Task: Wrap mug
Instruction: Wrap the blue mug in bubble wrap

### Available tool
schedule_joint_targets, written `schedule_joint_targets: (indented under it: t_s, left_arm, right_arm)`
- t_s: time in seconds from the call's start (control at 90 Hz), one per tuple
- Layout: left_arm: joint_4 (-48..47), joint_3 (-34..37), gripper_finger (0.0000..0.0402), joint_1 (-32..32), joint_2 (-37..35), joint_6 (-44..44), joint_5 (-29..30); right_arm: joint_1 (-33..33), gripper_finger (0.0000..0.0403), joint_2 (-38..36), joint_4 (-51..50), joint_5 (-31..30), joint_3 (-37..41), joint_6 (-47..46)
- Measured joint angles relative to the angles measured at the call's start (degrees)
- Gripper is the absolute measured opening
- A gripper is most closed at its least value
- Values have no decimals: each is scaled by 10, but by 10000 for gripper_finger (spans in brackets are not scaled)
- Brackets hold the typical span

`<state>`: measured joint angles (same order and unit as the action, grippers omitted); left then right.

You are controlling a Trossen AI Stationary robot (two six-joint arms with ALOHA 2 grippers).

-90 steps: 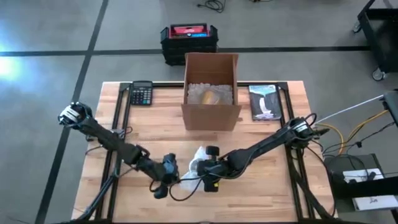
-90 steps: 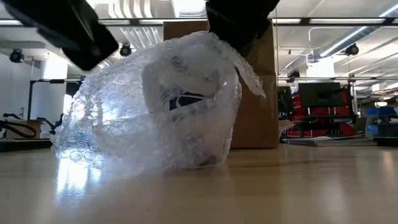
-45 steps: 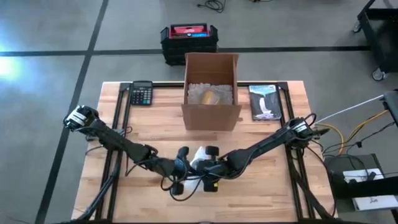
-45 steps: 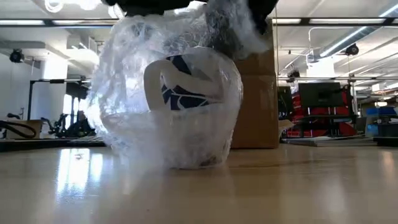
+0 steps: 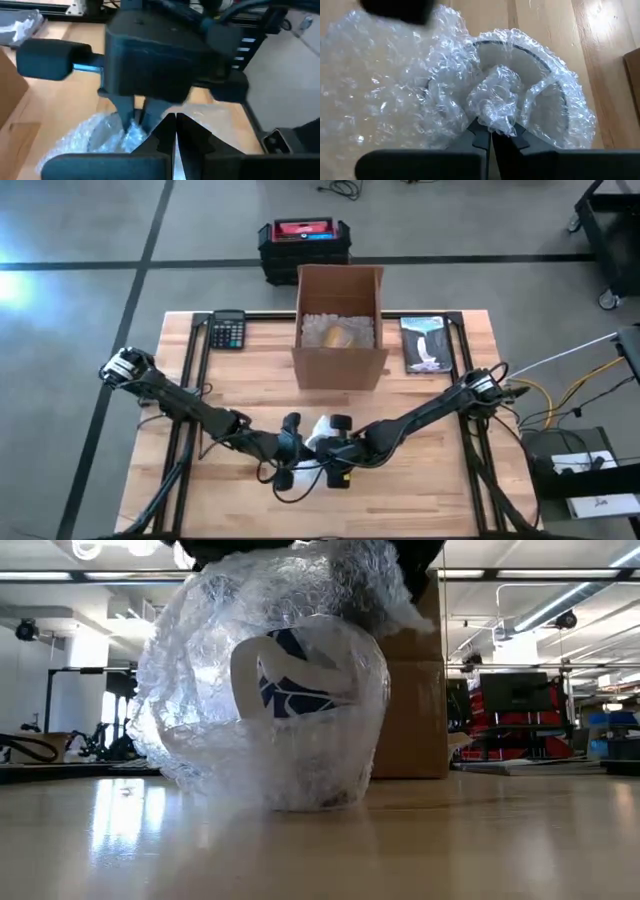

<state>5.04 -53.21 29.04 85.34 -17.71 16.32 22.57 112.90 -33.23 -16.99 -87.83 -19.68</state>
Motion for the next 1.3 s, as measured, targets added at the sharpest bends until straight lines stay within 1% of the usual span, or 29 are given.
schedule_joint_targets:
  t_s: [0.144,0.267,0.344,0.467,0.5,0.578,0.667,0.767,0.878,1.033,1.122,1.222,1.3]
  left_arm:
    - [2,5,0,6,13,-7,-63]
    - [-3,8,0,3,48,1,-63]
    - [3,8,0,-6,63,3,-40]
    - [20,7,0,-13,71,9,32]
    - [27,8,0,-14,69,18,40]
    - [53,8,0,-15,65,40,43]
    - [50,8,0,-19,62,47,56]
    - [37,10,0,-29,77,39,56]
    - [44,10,0,-35,100,29,59]
    - [49,9,0,-40,115,10,59]
    - [47,9,0,-39,113,7,59]
    - [42,10,0,-39,107,6,58]
    - [40,10,0,-39,105,6,57]
  right_arm:
    - [0,0,0,1,0,0,1]
    - [0,0,0,1,0,0,1]
    - [0,0,0,1,0,0,2]
    - [0,0,-1,0,0,0,2]
    - [0,0,-1,1,0,0,2]
    - [1,0,-1,2,1,0,2]
    - [1,0,-1,6,4,0,2]
    - [1,0,-1,6,5,0,2]
    - [1,0,-4,-5,6,0,3]
    - [3,0,-20,-103,11,-42,-2]
    - [3,0,-28,-129,10,-70,1]
    - [3,0,-30,-108,9,-92,13]
    - [3,0,-26,-82,9,-91,26]
